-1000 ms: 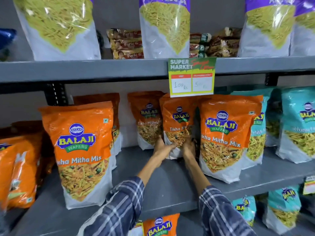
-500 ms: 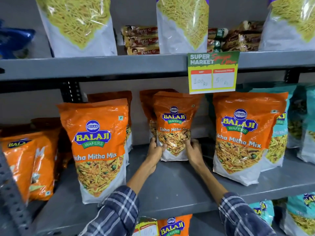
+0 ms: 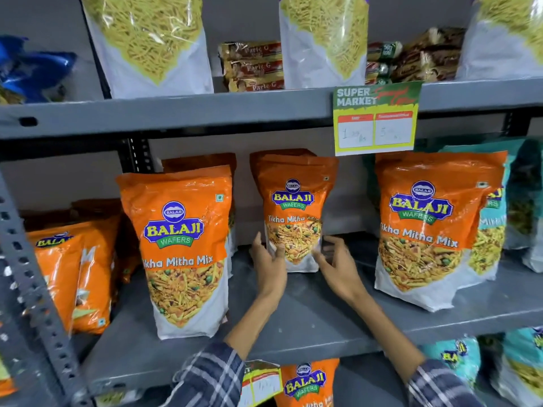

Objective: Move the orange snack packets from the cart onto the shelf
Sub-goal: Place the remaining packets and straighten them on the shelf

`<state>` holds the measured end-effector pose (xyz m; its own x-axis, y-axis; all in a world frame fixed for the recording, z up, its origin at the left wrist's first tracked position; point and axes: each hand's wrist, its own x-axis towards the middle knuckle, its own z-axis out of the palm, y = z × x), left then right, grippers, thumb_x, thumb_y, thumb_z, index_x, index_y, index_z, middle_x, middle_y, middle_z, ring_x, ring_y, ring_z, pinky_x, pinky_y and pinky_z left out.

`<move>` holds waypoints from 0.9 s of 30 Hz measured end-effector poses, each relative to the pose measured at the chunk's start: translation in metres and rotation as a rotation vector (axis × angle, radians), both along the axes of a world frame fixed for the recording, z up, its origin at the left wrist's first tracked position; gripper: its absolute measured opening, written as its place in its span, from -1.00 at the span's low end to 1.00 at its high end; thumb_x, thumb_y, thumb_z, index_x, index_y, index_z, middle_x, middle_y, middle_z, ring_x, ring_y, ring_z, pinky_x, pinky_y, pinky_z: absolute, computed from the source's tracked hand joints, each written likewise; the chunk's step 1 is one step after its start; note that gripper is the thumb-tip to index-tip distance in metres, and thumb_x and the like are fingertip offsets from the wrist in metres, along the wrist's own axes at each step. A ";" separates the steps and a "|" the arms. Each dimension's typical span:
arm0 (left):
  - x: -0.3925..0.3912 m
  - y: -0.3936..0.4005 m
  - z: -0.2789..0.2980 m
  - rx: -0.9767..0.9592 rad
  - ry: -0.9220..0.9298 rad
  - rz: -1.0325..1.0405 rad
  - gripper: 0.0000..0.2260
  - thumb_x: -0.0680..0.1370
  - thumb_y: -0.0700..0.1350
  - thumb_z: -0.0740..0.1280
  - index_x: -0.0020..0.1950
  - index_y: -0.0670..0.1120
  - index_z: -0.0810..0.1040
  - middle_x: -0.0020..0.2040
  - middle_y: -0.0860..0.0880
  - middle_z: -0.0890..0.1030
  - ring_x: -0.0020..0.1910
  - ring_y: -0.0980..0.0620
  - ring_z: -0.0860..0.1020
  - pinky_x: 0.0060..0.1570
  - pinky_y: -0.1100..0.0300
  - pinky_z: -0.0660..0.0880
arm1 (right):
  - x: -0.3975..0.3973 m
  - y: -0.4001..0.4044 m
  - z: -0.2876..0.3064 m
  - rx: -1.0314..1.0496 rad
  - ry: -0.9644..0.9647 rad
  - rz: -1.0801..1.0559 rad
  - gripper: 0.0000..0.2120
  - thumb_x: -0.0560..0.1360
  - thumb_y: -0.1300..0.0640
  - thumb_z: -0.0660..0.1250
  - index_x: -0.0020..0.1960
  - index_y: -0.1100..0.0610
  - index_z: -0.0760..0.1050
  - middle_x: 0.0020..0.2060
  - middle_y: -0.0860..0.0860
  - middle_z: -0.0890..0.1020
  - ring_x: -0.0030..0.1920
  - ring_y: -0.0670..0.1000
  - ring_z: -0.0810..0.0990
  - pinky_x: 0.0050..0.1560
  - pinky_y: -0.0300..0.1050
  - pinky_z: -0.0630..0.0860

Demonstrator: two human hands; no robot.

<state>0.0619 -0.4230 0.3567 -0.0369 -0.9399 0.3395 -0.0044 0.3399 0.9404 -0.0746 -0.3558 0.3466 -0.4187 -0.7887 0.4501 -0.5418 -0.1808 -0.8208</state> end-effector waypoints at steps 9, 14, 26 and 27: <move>-0.069 0.060 0.022 -0.125 0.073 -0.463 -0.64 0.53 -0.21 0.42 0.29 -0.07 0.47 0.16 -0.08 0.61 0.09 0.10 0.58 0.11 0.27 0.53 | -0.045 0.099 0.014 -0.660 0.213 -0.836 -0.67 0.48 0.19 0.45 0.17 0.30 0.49 0.11 0.31 0.52 0.18 0.26 0.48 0.35 -0.01 0.42; -0.119 0.062 0.012 0.096 -0.051 -0.702 -0.52 0.54 -0.10 0.42 0.42 0.01 0.33 0.34 0.06 0.49 0.31 0.12 0.45 0.33 0.17 0.40 | -0.084 0.117 -0.003 -0.403 0.052 -0.868 -0.31 0.49 -0.15 0.44 0.40 0.23 0.27 0.34 0.20 0.40 0.38 0.23 0.36 0.40 0.27 0.35; -0.090 0.053 -0.005 0.197 -0.040 -0.778 -0.65 0.55 -0.08 0.41 0.30 -0.04 0.46 0.30 -0.09 0.60 0.31 0.00 0.56 0.32 0.10 0.48 | -0.074 0.107 -0.012 -0.308 -0.257 -0.199 -0.55 0.60 -0.09 0.31 0.43 -0.02 0.29 0.31 0.02 0.58 0.27 -0.07 0.62 0.26 -0.07 0.59; -0.082 0.051 -0.006 0.192 -0.040 -0.746 -0.62 0.53 -0.07 0.43 0.32 -0.06 0.45 0.30 -0.09 0.61 0.30 0.00 0.56 0.34 0.08 0.48 | -0.068 0.104 -0.012 -0.302 -0.267 -0.164 -0.55 0.60 -0.06 0.30 0.42 0.04 0.29 0.31 0.02 0.57 0.26 -0.07 0.61 0.27 -0.07 0.58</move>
<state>-0.0197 -0.3720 0.3505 -0.6932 -0.7033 0.1577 0.1262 0.0969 0.9873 -0.1425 -0.2516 0.3350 -0.6603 -0.5518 0.5094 -0.3592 -0.3636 -0.8595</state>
